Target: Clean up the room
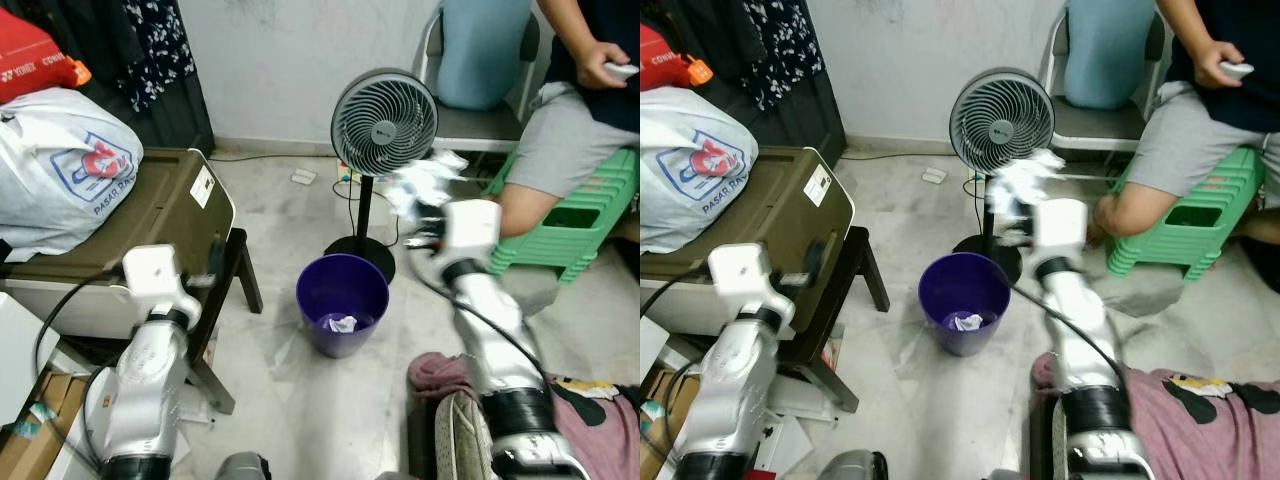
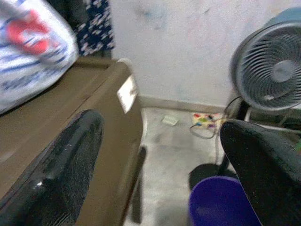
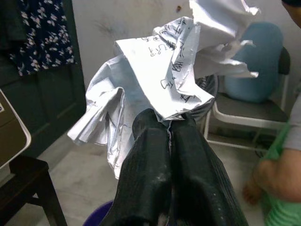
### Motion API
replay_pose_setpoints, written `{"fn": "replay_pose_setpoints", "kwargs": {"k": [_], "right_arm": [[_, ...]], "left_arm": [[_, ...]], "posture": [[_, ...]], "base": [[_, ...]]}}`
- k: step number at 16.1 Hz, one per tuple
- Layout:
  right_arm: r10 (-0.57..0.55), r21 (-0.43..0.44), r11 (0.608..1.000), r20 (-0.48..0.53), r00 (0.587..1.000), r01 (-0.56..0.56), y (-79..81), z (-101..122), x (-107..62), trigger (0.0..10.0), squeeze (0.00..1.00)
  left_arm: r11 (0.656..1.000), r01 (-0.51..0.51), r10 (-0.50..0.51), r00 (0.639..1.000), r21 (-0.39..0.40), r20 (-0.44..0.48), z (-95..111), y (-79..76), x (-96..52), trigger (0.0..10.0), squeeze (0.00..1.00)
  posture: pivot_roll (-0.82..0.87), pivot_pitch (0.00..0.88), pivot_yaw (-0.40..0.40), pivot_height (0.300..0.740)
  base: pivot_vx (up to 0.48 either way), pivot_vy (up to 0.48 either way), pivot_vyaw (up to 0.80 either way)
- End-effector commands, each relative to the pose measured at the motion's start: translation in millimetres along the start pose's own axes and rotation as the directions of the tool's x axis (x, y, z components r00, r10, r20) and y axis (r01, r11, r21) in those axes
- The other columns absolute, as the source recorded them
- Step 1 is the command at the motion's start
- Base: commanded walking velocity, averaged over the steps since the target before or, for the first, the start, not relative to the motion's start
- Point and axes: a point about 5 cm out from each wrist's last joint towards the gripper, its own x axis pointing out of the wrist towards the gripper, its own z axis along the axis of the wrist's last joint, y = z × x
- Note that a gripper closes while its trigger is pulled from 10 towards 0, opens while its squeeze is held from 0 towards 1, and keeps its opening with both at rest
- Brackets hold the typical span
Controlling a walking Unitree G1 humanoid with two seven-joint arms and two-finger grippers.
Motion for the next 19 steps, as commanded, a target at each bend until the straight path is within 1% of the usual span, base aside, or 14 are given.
{"fn": "replay_pose_setpoints", "kwargs": {"k": [1, 2, 3, 4, 6, 7, 10, 12, 13, 14, 15, 16, 17, 19], "right_arm": [[-0.004, 0.005, 1.0, 0.003, 1.0, 0.004, 1.2, 4, -2.6, 10.0, 0.0], [-0.045, 0.008, 0.999, -0.026, 0.999, 0.045, -8.6, -1, -17.8, 10.0, 0.0], [-0.068, 0.015, 0.997, -0.07, 0.995, 0.07, -14.4, -8, -34.7, 10.0, 0.0], [-0.076, 0.018, 0.997, -0.083, 0.994, 0.077, -14.7, -10, -39.5, 10.0, 0.0], [-0.12, 0.031, 0.992, -0.083, 0.989, 0.123, -18.0, -7, -41.2, 10.0, 0.0], [-0.134, 0.018, 0.99, -0.084, 0.987, 0.136, -17.2, -7, -45.5, 10.0, 0.0], [-0.169, -0.006, 0.986, -0.095, 0.981, 0.169, -17.9, -2, -66.5, 10.0, 0.0], [-0.182, -0.017, 0.983, -0.101, 0.978, 0.181, -17.6, 1, -71.6, 10.0, 0.0], [-0.18, -0.013, 0.984, -0.093, 0.979, 0.18, -13.7, 3, -68.6, 10.0, 0.0], [-0.168, -0.018, 0.986, -0.068, 0.983, 0.167, -7.8, 8, -59.8, 10.0, 0.0], [-0.162, -0.02, 0.987, -0.056, 0.985, 0.161, -6.0, 10, -56.3, 10.0, 0.0], [-0.165, 0.002, 0.986, -0.056, 0.985, 0.166, -3.7, 10, -50.9, 10.0, 0.0], [-0.166, 0.002, 0.986, -0.061, 0.984, 0.167, -2.3, 8, -50.5, 10.0, 0.0], [-0.139, 0.003, 0.99, -0.105, 0.985, 0.14, -0.1, -1, -64.3, 10.0, 0.0]], "left_arm": [[1.0, 0.016, -0.016, 0.999, 0.009, 0.045, 9, -0.8, -0.2, 10.0, 0.0], [0.999, 0.017, -0.018, 0.999, 0.029, 0.05, 9, -1.2, -2.7, 10.0, 0.0], [0.999, 0.016, -0.018, 0.999, 0.027, 0.052, 10, -2.2, -3.7, 10.0, 0.0], [1.0, 0.022, -0.023, 0.998, 0.021, 0.051, 10, -2.9, -4.7, 10.0, 0.0], [0.996, 0.089, -0.09, 0.994, 0.012, 0.06, 13, -11.6, -5.0, 10.0, 0.0], [0.995, 0.1, -0.102, 0.992, 0.028, 0.077, 17, -13.6, -5.4, 10.0, 0.0], [0.987, 0.161, -0.163, 0.982, 0.028, 0.098, 18, -19.6, -6.3, 10.0, 0.0], [0.981, 0.189, -0.192, 0.976, 0.037, 0.099, 19, -28.1, -2.6, 10.0, 0.0], [0.979, 0.203, -0.205, 0.974, 0.028, 0.1, 20, -32.3, -1.2, 10.0, 0.0], [0.976, 0.217, -0.216, 0.973, 0.006, 0.082, 18, -36.3, -2.0, 10.0, 0.0], [0.975, 0.224, -0.223, 0.972, -0.002, 0.071, 17, -38.3, -2.9, 10.0, 0.0], [0.971, 0.24, -0.239, 0.969, -0.005, 0.064, 16, -39.9, -4.5, 10.0, 0.0], [0.969, 0.245, -0.245, 0.968, -0.006, 0.057, 14, -40.5, -6.4, 10.0, 0.0], [0.971, 0.24, -0.239, 0.97, -0.018, 0.053, 13, -40.6, -9.2, 10.0, 0.0]], "posture": [[-0.11, 0.0, -0.01, 0.74], [-0.12, 0.0, -0.014, 0.74], [-0.12, 0.0, -0.016, 0.74], [-0.13, 0.0, -0.016, 0.74], [-0.13, 0.0, -0.015, 0.74], [-0.13, 0.0, -0.01, 0.74], [-0.19, 0.0, 0.017, 0.74], [-0.21, 0.0, 0.033, 0.74], [-0.22, 0.0, 0.047, 0.74], [-0.22, 0.0, 0.059, 0.74], [-0.22, 0.0, 0.06, 0.74], [-0.22, 0.0, 0.062, 0.74], [-0.21, 0.0, 0.059, 0.74], [-0.2, 0.0, 0.041, 0.74]], "base": [[0.0, 0.0, 0.0], [0.0, 0.0, 0.0], [0.0, 0.0, 0.0], [0.0, 0.0, 0.0], [0.0, 0.0, 0.0], [0.0, 0.0, 0.0], [0.0, 0.0, 0.0], [0.0, 0.0, 0.0], [0.0, 0.0, 0.0], [0.0, 0.0, 0.0], [0.0, 0.0, 0.0], [0.0, 0.0, 0.0], [0.0, 0.0, 0.0], [0.0, 0.0, 0.0]]}}
